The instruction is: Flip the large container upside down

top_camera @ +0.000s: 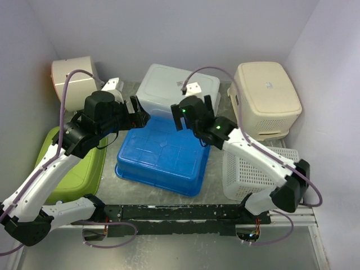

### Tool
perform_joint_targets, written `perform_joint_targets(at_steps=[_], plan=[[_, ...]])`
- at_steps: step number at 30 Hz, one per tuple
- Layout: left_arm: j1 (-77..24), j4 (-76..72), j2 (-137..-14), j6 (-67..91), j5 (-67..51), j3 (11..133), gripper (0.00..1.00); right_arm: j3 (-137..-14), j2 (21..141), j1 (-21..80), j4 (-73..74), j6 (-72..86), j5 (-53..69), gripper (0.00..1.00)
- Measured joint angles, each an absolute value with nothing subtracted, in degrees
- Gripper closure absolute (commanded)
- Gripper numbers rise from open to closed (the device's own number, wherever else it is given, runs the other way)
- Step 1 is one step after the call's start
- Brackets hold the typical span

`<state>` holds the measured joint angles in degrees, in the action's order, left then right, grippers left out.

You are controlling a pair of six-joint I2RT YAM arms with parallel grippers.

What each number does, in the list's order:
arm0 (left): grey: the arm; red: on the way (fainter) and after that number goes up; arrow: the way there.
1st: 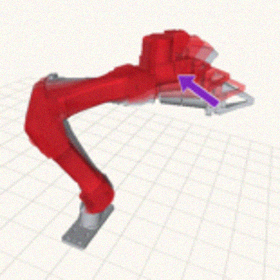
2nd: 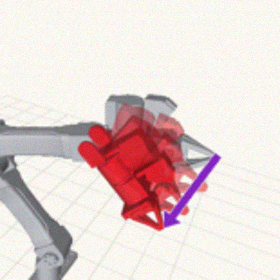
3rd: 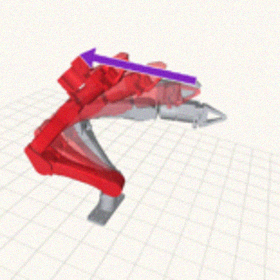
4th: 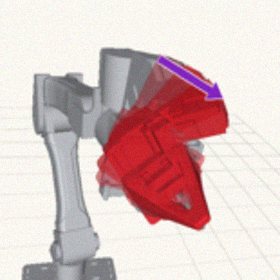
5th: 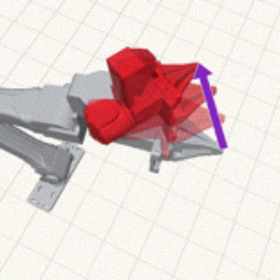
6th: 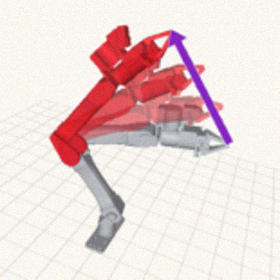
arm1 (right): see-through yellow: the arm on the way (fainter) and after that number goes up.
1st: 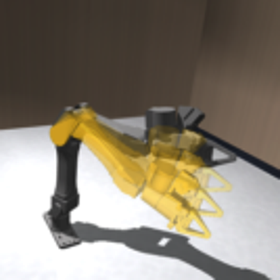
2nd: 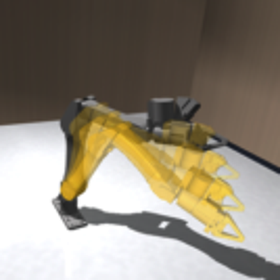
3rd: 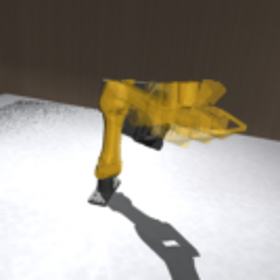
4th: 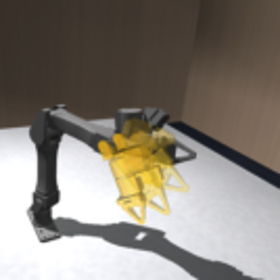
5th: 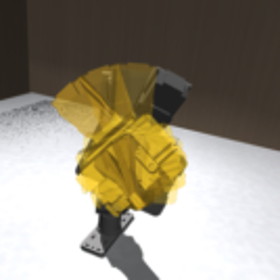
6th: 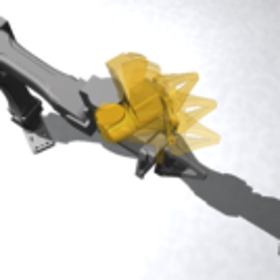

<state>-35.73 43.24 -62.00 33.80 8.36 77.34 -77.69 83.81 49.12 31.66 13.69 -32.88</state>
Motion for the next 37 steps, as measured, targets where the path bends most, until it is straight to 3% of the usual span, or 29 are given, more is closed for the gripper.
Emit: perform_joint_targets(at_steps=[10,19,37], plan=[[-35.7,33.2,-61.0,30.1,12.3,75.3,0.01,-75.9,71.5,48.7,33.6,25.8,-49.6,0.0],[-35.7,31.0,-61.9,29.8,15.2,70.6,0.01,-74.2,70.3,48.7,42.5,39.5,-62.9,0.0],[-35.7,29.9,-64.3,28.7,15.2,70.4,0.01,-73.1,70.8,48.7,53.3,56.6,-70.3,0.0]])
